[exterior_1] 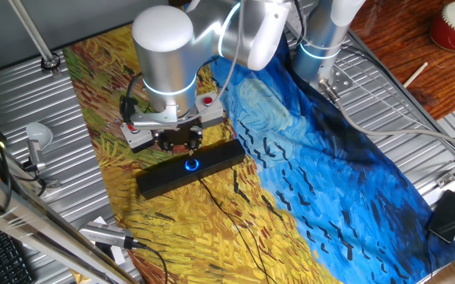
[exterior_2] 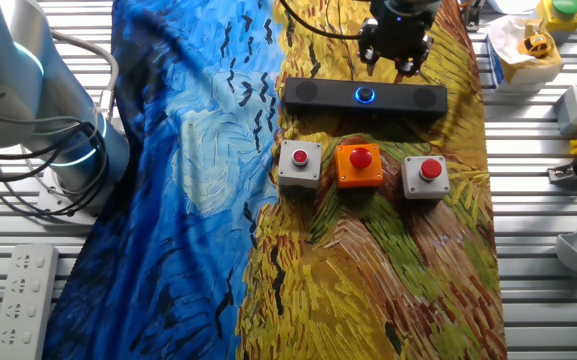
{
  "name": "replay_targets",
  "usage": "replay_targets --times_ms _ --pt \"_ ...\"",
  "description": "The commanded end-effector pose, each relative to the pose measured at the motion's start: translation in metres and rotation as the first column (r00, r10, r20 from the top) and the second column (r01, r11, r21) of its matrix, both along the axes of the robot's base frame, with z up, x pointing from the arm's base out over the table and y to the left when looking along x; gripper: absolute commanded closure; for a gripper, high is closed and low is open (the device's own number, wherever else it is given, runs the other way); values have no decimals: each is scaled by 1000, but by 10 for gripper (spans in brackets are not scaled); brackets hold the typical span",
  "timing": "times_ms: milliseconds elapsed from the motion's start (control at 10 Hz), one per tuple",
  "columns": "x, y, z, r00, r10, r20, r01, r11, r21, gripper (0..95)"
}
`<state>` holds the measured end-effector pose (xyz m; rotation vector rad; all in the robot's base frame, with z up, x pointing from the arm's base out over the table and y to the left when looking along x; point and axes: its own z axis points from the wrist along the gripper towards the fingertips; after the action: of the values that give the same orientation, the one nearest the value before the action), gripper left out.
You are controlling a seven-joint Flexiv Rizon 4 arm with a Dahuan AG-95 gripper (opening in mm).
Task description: Turn the knob to decrease the volume of the speaker
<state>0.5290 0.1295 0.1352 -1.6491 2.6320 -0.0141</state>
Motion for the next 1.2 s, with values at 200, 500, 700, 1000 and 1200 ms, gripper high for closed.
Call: replay_targets --times_ms 200,500,700,1000,1200 --pt "1 0 0 999 -53 -2 53 998 -13 380" --pt "1 0 0 1000 -13 3 13 1000 28 380" --pt "-4 6 -6 1000 7 6 -7 999 39 380" --pt "-15 12 -18 1000 19 10 -20 999 28 380" --pt "-16 12 -24 999 35 12 -36 999 24 380"
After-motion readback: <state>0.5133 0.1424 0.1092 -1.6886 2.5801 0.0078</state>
